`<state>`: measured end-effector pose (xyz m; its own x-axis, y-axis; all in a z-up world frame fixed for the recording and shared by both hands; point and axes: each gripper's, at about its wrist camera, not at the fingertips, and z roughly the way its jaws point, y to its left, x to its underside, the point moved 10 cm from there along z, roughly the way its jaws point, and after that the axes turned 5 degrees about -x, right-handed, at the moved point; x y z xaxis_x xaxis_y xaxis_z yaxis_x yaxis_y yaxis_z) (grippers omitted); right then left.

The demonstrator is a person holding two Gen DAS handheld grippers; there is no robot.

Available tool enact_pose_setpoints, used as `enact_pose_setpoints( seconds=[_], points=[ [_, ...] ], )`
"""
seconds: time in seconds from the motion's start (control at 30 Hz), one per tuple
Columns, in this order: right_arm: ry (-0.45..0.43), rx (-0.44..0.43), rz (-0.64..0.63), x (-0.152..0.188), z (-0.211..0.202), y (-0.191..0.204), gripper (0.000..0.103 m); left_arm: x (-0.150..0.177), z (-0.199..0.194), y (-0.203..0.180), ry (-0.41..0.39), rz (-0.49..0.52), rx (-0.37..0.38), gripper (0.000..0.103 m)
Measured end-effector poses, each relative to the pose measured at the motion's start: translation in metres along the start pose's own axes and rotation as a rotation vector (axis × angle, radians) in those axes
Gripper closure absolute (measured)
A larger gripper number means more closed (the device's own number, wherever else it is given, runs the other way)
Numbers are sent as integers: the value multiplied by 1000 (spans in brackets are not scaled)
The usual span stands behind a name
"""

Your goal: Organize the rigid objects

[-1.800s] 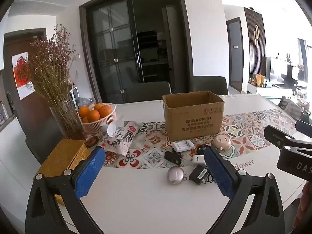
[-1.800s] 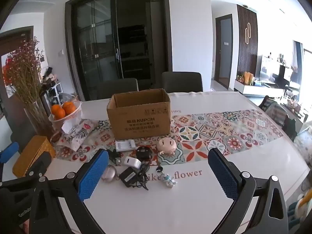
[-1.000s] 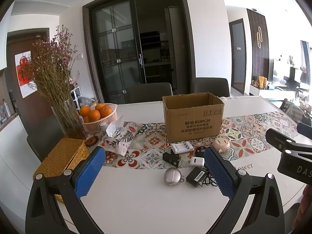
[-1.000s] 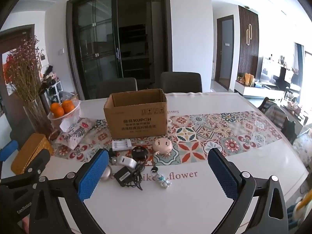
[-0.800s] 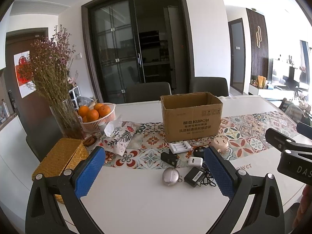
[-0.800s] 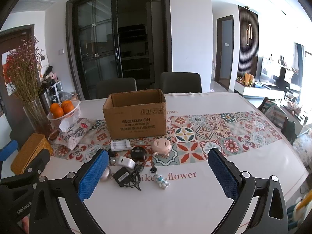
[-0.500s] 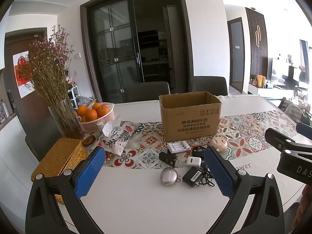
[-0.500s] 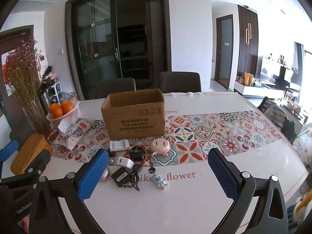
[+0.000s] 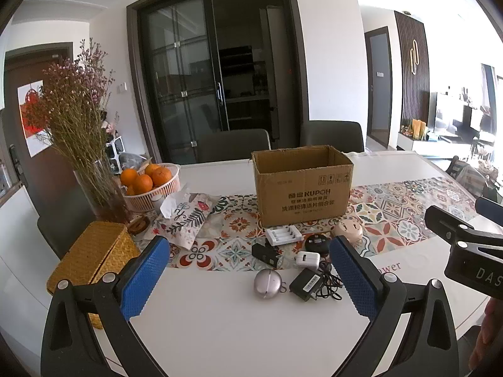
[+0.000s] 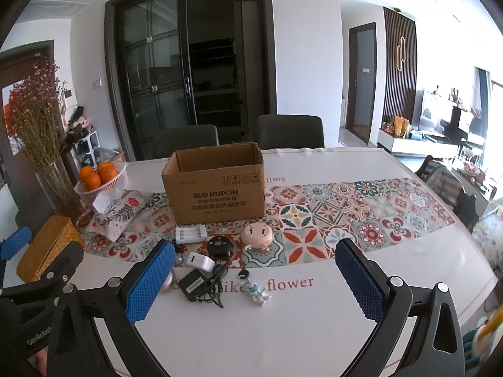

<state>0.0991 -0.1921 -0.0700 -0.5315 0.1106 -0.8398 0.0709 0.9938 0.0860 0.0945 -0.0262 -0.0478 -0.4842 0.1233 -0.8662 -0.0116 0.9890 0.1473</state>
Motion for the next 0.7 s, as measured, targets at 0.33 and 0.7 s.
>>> enact_pose_setpoints(
  seconds=[0.33, 0.7],
  points=[
    [1, -1, 1, 0, 1, 0, 0, 1, 2, -3, 5, 0, 2, 0],
    [3, -3, -1, 2, 3, 0, 0, 4, 2, -1, 8, -2, 3, 0]
  ],
)
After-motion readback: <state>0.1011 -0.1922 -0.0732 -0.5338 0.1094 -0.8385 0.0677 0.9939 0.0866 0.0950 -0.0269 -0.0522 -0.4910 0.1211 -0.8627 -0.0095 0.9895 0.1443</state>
